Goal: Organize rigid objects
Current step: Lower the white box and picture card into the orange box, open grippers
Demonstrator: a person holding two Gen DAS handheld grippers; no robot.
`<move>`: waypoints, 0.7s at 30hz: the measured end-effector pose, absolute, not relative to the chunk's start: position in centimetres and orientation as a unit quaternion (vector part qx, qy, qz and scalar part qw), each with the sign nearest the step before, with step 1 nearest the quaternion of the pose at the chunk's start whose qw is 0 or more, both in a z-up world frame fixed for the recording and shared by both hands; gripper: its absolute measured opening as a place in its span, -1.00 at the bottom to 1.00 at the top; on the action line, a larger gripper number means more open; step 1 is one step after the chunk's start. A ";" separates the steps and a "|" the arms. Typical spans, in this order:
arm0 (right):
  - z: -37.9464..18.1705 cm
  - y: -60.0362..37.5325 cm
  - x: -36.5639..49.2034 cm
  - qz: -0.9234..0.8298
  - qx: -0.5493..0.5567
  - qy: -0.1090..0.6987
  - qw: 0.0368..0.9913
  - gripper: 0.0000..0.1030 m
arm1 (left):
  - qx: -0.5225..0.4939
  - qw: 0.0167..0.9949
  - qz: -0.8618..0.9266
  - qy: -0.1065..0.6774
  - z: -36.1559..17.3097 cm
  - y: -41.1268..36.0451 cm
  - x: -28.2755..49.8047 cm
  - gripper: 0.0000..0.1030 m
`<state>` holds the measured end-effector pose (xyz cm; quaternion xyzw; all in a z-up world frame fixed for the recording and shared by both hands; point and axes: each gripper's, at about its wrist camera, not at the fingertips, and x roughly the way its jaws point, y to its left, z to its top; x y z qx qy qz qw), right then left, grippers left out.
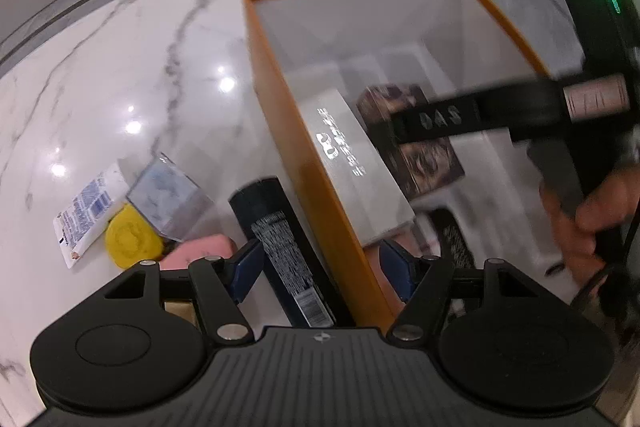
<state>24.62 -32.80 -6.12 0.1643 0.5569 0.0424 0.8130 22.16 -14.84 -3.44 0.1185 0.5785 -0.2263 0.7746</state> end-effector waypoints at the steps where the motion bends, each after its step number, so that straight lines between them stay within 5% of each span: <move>1: -6.1 -32.7 24.5 0.043 0.158 0.556 0.815 0.12 | 0.128 0.775 -0.224 0.578 -3.7 -15.2 22.0 0.51; 21: -7.2 -32.0 25.4 0.051 0.153 0.570 0.806 0.17 | 0.113 0.794 -0.213 0.558 -3.2 -14.7 22.2 0.48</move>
